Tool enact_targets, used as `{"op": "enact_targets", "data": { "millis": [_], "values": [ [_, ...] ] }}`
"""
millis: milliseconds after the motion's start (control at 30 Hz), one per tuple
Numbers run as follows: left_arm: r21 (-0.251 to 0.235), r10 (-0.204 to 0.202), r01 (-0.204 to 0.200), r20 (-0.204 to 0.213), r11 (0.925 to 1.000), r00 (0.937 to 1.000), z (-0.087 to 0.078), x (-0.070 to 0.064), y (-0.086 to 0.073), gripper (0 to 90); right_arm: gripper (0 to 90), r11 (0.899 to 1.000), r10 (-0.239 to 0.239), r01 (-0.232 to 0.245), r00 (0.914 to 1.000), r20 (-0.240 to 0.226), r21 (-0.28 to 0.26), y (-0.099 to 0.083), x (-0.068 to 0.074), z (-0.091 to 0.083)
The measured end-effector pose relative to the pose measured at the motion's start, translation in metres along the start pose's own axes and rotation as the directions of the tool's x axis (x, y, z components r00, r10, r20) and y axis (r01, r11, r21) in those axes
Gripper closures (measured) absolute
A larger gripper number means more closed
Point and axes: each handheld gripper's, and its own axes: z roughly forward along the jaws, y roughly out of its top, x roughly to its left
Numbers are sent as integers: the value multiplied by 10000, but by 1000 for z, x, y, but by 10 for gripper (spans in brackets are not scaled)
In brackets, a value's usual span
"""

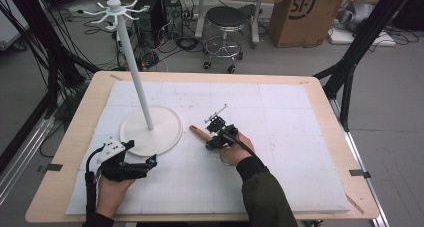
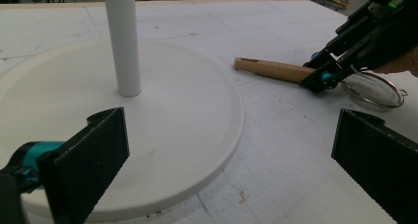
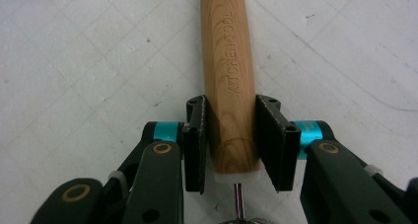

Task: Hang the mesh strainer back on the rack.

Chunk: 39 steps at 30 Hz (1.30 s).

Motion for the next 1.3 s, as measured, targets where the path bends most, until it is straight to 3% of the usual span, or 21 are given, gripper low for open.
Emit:
{"op": "enact_targets", "data": {
  "millis": [233, 733, 900, 967, 1300],
  "values": [
    [51, 63, -63, -12, 10000, 10000, 1, 0, 0, 16, 682, 9980, -166, 157, 9998, 146, 604, 8, 2, 0],
    [27, 56, -56, -30, 10000, 10000, 0, 0, 0, 17, 685, 9953, -126, 82, 9989, 450, 963, 13, 6, 2],
    [27, 68, -68, -10, 10000, 10000, 0, -1, 0, 16, 686, 9854, -410, 316, 9978, 530, 1673, 24, 8, 4],
    [28, 60, -59, -18, 10000, 10000, 0, 0, 0, 16, 686, 9837, -302, 199, 9980, 554, 1786, 25, 8, 5],
    [52, 84, -84, 8, 10000, 10000, 0, -1, -1, 16, 692, 9894, -481, 426, 9982, 365, 1386, 19, 5, 2]
  ]
}}
